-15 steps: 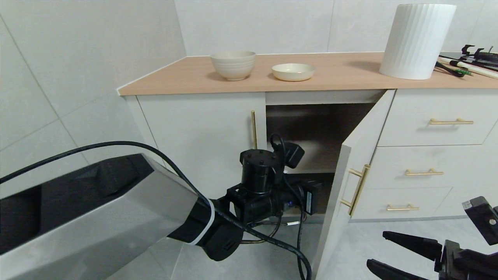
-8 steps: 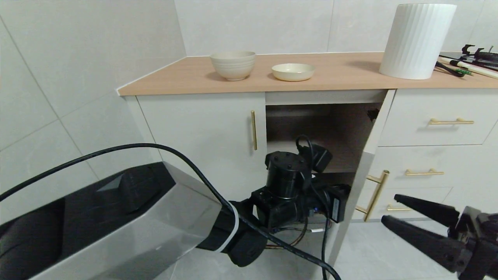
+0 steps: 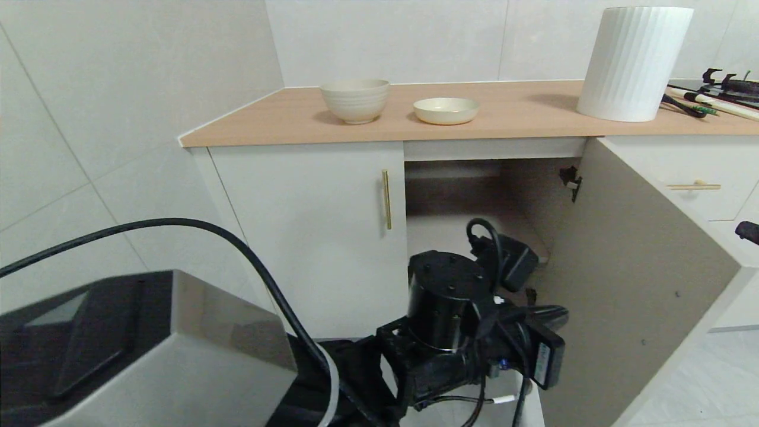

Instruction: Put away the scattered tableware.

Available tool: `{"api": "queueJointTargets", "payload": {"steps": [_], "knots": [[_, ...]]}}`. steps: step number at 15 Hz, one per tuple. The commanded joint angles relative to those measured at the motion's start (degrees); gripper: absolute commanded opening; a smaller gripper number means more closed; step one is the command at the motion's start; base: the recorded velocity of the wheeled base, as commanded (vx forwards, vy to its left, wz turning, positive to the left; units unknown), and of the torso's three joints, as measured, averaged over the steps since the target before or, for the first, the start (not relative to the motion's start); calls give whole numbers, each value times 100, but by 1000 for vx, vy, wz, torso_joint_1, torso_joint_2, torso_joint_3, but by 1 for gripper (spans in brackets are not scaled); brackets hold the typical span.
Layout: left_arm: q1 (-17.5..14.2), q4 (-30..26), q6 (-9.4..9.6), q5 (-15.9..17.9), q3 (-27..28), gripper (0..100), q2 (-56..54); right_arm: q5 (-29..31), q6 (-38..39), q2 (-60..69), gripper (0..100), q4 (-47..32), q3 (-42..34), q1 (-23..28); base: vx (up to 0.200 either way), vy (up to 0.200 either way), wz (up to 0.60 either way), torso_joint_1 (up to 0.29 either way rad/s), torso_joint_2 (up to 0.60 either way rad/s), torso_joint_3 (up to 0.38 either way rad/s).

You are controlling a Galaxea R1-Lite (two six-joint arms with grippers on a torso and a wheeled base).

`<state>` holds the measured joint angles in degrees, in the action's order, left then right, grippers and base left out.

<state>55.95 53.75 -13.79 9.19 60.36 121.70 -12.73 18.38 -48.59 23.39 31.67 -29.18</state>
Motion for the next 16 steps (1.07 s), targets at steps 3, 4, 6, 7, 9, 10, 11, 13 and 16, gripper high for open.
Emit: {"api": "queueJointTargets", "payload": {"steps": [3,4,6,7,9,10,11,13,16], "knots": [[-885,470,8,-128,-1369,0,-1017,-134,-10,-1082,100,34,173,-8,0,0,0,0,0,0],[-1201,523,8,-198,-1703,0,-1359,-327,-1,-1469,100,51,366,-8,0,0,0,0,0,0],[-1728,505,16,-198,-2168,0,-2062,-617,-1,-1979,100,69,630,-8,0,0,0,0,0,0],[-2177,479,25,-198,-2555,0,-2616,-582,-37,-2339,100,69,876,-8,0,0,0,0,0,0],[-2976,391,87,-198,-3065,0,-3275,-344,-45,-2787,100,42,1210,44,0,0,0,0,0,0],[-3460,294,96,-198,-3267,0,-3557,-37,-63,-3042,100,60,1377,167,0,0,0,0,0,0],[-3794,145,96,-198,-3364,0,-3785,218,-160,-3227,100,60,1509,167,0,0,0,0,0,0],[-4066,-383,96,-198,-3285,0,-4181,420,-248,-3473,100,60,1438,176,0,0,0,0,0,0],[-4084,-1525,139,-198,-2986,0,-4717,842,-256,-3675,100,42,1350,150,0,0,0,0,0,0]]}}
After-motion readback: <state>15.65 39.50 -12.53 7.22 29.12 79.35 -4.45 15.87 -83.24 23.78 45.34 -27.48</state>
